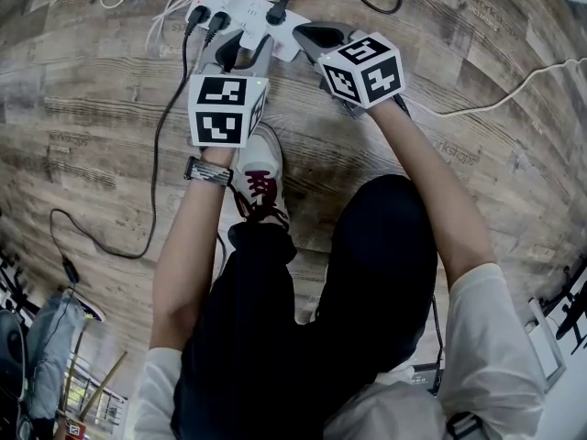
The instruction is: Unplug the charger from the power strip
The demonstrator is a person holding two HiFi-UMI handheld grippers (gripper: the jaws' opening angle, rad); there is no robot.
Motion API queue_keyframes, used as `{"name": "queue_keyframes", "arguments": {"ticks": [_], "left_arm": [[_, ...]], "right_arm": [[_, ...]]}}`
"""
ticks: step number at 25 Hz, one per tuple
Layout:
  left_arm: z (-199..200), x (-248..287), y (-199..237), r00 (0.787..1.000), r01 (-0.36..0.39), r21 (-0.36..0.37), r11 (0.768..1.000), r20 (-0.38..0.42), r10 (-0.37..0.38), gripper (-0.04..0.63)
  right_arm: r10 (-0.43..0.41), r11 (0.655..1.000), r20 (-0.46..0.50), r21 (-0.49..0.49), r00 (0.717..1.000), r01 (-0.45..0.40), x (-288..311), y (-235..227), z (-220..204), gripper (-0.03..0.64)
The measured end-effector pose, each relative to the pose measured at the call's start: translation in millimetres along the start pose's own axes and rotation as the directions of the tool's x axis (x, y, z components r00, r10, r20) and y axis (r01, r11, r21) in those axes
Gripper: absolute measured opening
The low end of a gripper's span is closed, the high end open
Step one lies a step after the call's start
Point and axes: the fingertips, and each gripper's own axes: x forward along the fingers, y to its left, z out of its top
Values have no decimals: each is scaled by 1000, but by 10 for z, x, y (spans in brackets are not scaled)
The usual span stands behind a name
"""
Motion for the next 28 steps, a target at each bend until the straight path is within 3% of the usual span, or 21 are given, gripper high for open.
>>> {"name": "queue_keyframes", "arguments": {"ticks": [8, 18, 21, 28], "left_arm": [[48, -32, -72, 990, 122, -149, 981, 94, -109, 140], [-22, 27, 10, 982, 174, -265, 949, 115, -148, 140], [-20, 32, 41, 978, 193, -280, 940, 136, -160, 140], [-39, 46, 136, 980, 173, -247, 953, 135, -143, 141]], "right_arm": [[2, 1000, 1, 3, 1000, -2, 7, 2, -2, 2], [2, 1000, 2, 11, 1000, -2, 5, -6, 8, 2], [3, 1000, 3, 12, 1000, -3, 6, -10, 8, 2], [2, 1000, 5, 14, 1000, -2, 0, -5, 2, 2]]}}
